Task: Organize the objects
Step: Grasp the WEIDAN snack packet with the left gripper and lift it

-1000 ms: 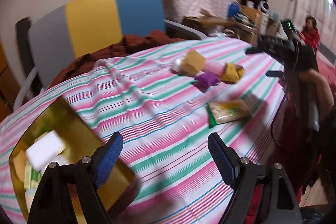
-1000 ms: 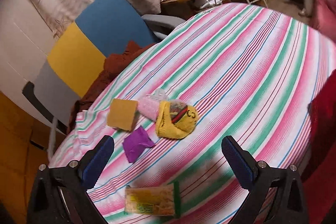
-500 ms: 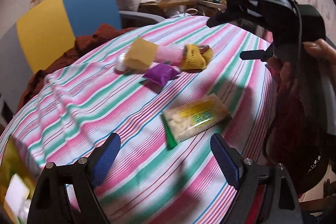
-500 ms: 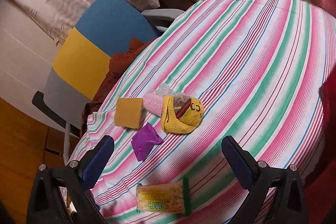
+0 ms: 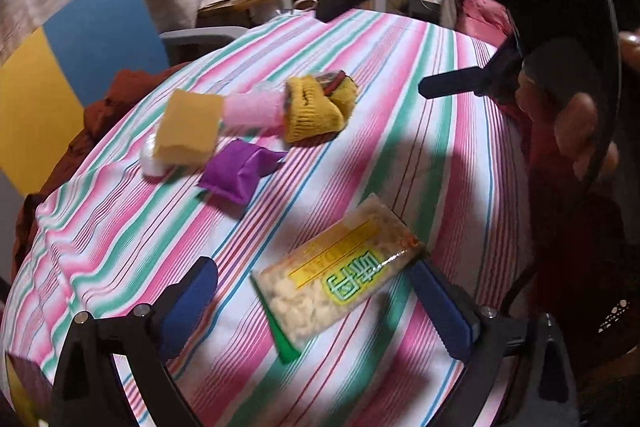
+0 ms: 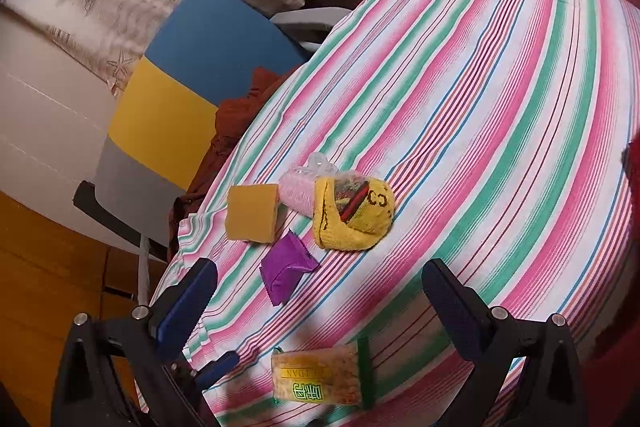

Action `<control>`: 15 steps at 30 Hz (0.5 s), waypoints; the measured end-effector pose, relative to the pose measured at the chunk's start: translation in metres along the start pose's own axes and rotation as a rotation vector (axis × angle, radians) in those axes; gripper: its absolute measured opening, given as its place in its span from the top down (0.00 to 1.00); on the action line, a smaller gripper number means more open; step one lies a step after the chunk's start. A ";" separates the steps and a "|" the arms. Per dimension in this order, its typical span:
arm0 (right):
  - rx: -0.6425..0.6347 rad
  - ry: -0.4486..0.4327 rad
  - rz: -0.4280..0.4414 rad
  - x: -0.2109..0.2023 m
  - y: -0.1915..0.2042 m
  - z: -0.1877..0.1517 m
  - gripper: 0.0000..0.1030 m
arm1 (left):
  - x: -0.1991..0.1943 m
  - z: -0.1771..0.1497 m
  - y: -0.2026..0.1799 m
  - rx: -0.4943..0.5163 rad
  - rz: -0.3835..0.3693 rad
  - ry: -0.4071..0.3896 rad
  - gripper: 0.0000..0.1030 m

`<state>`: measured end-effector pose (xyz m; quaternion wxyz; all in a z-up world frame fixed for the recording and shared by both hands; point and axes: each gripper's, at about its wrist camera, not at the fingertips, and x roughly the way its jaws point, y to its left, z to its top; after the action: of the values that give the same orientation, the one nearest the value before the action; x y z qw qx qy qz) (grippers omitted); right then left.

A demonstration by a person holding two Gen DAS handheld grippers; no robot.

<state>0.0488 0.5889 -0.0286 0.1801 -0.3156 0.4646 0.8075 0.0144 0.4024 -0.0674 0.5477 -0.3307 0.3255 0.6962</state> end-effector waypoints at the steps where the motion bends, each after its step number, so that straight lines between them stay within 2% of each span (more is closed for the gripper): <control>1: 0.000 0.003 0.001 0.001 0.000 0.000 0.00 | 0.003 0.001 -0.001 0.011 -0.003 0.002 0.03; 6: 0.004 0.013 0.000 0.004 -0.001 0.001 0.00 | 0.024 0.004 -0.009 0.118 -0.019 0.049 0.03; 8: 0.002 0.020 -0.005 0.005 -0.001 0.001 0.00 | 0.033 0.005 -0.008 0.129 -0.034 0.065 0.03; 11: -0.003 0.026 -0.013 0.007 0.000 0.001 0.00 | 0.042 0.007 -0.003 0.085 -0.070 0.065 0.02; 13: 0.001 0.031 -0.014 0.008 -0.001 0.001 0.00 | 0.048 0.004 0.007 -0.007 -0.124 0.079 0.04; 15: 0.003 0.035 -0.024 0.010 -0.001 0.001 0.00 | 0.046 -0.001 0.012 -0.048 -0.127 0.042 0.06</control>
<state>0.0420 0.5901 -0.0357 0.1822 -0.3352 0.4652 0.7988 -0.0054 0.4249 -0.1047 0.5758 -0.3781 0.2987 0.6605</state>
